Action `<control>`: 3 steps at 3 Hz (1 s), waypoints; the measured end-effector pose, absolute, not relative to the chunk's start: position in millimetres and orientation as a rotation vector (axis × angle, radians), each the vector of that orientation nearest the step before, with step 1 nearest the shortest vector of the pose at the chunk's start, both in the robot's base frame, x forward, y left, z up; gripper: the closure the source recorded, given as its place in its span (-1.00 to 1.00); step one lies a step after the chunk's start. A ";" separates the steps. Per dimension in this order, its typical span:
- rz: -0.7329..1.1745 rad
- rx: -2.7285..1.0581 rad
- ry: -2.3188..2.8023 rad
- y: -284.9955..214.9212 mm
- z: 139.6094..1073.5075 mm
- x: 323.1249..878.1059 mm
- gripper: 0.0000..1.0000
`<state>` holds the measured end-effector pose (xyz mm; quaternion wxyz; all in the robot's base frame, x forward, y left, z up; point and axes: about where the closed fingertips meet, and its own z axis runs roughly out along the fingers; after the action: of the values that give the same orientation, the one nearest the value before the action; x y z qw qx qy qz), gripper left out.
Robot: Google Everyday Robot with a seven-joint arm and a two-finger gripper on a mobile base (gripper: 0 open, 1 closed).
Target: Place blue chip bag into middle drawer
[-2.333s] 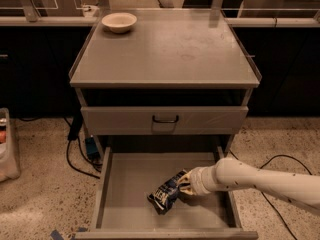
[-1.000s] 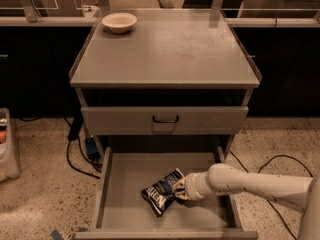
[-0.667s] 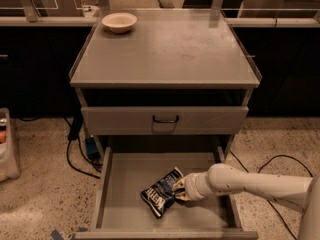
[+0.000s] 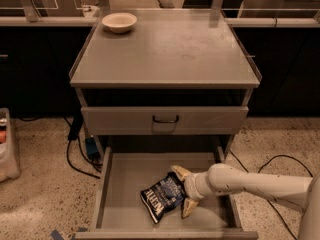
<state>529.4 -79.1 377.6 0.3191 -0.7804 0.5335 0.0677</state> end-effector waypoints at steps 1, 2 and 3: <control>0.179 -2.052 1.403 -79.1 377.5 529.4 -1.00; 0.161 -2.067 1.409 -84.2 396.2 528.4 -1.00; 0.053 -2.107 1.445 -104.0 444.5 523.4 -1.00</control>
Offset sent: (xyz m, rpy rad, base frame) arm -0.0020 -0.0233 0.0748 -0.0793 -0.0198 -0.0086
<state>523.4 -104.0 444.5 0.2890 -0.7893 0.5414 0.0199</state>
